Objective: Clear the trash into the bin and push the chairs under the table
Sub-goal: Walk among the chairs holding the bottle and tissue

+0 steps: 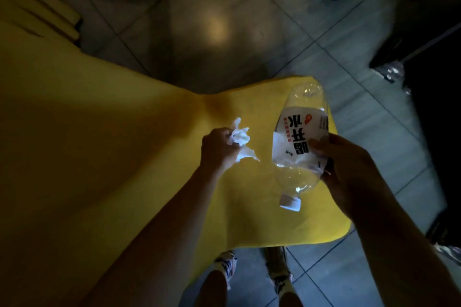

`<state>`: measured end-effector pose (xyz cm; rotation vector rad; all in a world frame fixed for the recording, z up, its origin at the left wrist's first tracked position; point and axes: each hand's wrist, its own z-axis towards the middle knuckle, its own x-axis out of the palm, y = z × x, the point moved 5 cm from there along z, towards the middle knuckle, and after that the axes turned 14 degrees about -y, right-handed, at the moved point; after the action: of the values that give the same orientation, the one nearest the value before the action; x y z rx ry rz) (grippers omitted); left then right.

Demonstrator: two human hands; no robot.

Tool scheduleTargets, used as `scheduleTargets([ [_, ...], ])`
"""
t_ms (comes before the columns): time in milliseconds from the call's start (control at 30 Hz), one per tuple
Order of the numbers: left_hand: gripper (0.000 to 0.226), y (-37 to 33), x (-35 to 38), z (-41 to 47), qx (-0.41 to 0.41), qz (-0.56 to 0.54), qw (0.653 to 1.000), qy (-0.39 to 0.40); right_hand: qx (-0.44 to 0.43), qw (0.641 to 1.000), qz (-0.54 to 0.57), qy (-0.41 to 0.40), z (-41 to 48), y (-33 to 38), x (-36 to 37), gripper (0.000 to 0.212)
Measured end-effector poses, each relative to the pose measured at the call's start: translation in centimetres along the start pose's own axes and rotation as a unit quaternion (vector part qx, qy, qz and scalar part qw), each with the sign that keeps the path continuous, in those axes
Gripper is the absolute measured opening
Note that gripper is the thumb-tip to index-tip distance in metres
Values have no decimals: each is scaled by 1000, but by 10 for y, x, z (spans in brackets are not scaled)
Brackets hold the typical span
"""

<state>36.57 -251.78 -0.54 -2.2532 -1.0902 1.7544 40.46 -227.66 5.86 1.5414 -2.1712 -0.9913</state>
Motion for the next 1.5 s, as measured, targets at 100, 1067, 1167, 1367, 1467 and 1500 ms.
scheduleTargets([
  [100,26,-20,-22,-23,-96,-143,985,-3,-7,1000,5,11,-15,16,-1,19],
  [1067,19,-51,-385,-294,-156,-705,673,-160,-102,973,78,194,-351,153,32,20],
  [1167,21,-20,-423,-285,-130,-710,669,-174,-113,967,88,210,-374,156,80,26],
  [1367,22,58,-494,-253,-82,-696,693,-171,-139,963,113,202,-413,148,182,24],
  [1467,20,97,-535,-232,-60,-689,703,-167,-136,964,115,200,-434,141,234,30],
  [1500,20,109,-547,-224,-57,-687,706,-164,-138,964,112,199,-441,140,249,29],
])
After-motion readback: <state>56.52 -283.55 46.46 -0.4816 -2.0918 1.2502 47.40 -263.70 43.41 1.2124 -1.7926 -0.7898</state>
